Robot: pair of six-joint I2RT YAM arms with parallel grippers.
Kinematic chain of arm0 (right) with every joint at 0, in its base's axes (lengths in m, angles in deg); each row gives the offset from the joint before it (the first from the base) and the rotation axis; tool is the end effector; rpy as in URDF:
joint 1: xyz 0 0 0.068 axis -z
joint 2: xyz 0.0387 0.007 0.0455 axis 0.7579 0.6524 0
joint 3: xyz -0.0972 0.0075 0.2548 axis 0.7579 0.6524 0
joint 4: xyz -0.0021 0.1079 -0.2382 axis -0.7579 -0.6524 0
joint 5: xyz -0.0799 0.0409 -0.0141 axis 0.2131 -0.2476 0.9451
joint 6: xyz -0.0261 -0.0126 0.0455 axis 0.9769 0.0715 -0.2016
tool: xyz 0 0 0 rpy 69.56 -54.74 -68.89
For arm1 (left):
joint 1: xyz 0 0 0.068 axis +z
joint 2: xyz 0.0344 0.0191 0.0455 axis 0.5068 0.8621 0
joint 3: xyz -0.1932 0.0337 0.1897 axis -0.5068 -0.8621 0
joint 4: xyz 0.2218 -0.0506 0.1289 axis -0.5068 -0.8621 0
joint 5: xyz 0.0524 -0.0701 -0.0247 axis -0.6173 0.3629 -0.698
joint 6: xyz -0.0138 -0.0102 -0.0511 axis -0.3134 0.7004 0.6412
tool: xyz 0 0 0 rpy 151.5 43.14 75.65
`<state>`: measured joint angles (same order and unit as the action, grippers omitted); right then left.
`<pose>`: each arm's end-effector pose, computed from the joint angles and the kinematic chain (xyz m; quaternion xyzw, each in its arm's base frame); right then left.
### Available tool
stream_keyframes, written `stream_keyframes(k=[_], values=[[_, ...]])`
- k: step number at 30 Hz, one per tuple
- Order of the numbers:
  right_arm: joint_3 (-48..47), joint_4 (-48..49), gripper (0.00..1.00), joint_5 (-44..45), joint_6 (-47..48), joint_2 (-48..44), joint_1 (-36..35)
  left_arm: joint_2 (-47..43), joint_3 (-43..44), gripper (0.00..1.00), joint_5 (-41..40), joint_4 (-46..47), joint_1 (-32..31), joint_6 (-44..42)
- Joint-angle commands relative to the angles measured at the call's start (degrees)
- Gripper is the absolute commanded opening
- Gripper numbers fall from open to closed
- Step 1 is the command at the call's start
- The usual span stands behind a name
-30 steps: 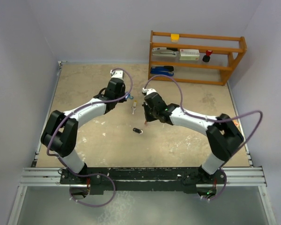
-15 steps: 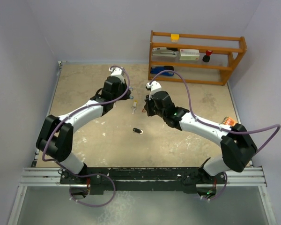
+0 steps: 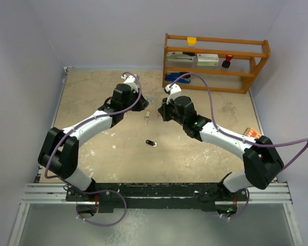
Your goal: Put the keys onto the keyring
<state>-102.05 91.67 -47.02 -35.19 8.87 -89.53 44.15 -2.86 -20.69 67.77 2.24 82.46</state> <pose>0.2610 0.2170 0.2792 -0.1341 0.7774 0.2639 0.5550 0.3171 -0.1741 0.2606 0.0069 0.8426 -0.3017 0.4461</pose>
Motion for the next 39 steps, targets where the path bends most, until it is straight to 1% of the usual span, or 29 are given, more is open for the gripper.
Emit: stream_keyframes(k=[1,11,15,29,39], values=[[0.9,5.4,0.0,-1.9,2.0,-1.2,1.0,-0.1,3.4,0.0,3.9,-2.3,-0.2,0.9],[1.6,6.4,0.0,-2.1,4.5,-0.8,1.4,4.2,6.9,0.0,10.6,-5.1,-0.6,1.8],[1.3,6.1,0.0,-2.0,5.0,-0.3,1.5,5.1,7.9,0.0,11.8,-6.2,-1.2,1.6],[0.7,5.7,0.0,-1.8,6.6,1.5,1.5,7.4,10.8,0.0,13.7,-9.9,-2.8,-0.2],[0.6,5.4,0.0,-0.8,7.4,2.2,1.6,7.1,11.3,0.0,13.8,-11.1,-2.8,-1.0]])
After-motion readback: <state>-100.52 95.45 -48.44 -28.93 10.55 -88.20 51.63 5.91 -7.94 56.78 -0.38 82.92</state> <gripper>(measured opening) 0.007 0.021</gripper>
